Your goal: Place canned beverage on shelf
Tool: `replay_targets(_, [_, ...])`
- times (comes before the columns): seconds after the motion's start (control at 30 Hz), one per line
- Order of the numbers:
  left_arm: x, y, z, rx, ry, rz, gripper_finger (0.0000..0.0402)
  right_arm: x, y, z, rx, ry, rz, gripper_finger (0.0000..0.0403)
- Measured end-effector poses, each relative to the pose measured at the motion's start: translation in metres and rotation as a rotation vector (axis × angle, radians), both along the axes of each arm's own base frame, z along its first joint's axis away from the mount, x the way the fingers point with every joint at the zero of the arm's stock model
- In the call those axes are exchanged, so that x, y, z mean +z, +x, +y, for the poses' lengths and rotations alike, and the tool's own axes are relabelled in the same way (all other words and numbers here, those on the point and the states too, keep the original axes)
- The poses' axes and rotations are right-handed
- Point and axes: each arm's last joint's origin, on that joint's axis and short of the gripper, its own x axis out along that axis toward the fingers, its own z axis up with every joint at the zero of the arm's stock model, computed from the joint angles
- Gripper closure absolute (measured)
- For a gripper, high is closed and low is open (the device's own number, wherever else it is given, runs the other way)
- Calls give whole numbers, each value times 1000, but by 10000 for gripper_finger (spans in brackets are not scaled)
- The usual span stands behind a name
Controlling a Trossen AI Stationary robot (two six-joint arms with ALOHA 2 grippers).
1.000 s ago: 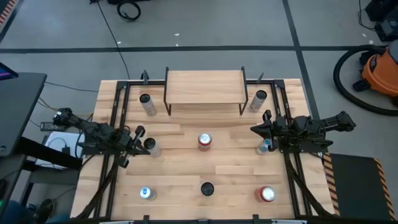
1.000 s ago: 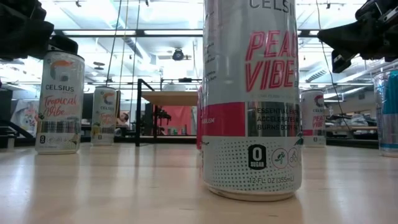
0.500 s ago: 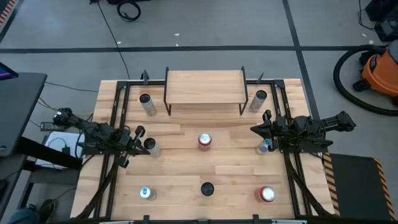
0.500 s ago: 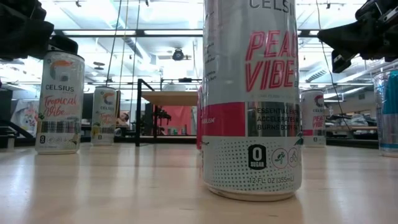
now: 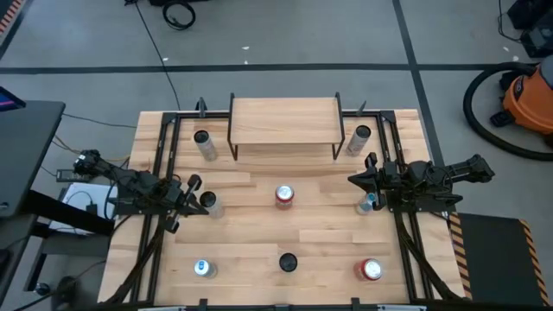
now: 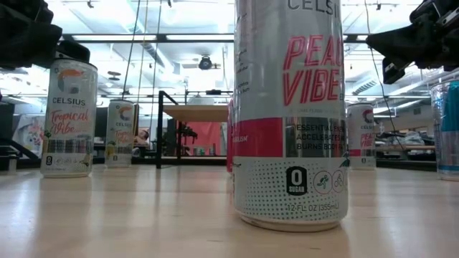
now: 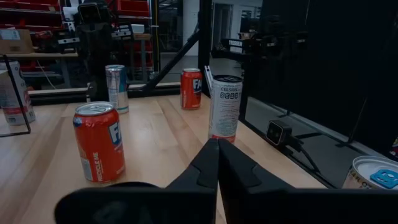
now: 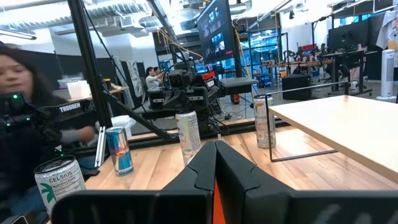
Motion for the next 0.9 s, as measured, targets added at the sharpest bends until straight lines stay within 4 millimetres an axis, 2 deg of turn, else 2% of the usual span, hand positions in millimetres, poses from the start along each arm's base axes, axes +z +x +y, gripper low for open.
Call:
replay_targets(0.37, [0,0,0,0,0,-1,395,0,0,0,0,0,0,387])
replay_targets(0.63, [19,-2,1,10,-88,-181,395,0,0,0,0,0,0,387])
replay_targets(0.9, [20,-1,3,76,-87,-189,395,0,0,0,0,0,-1,387])
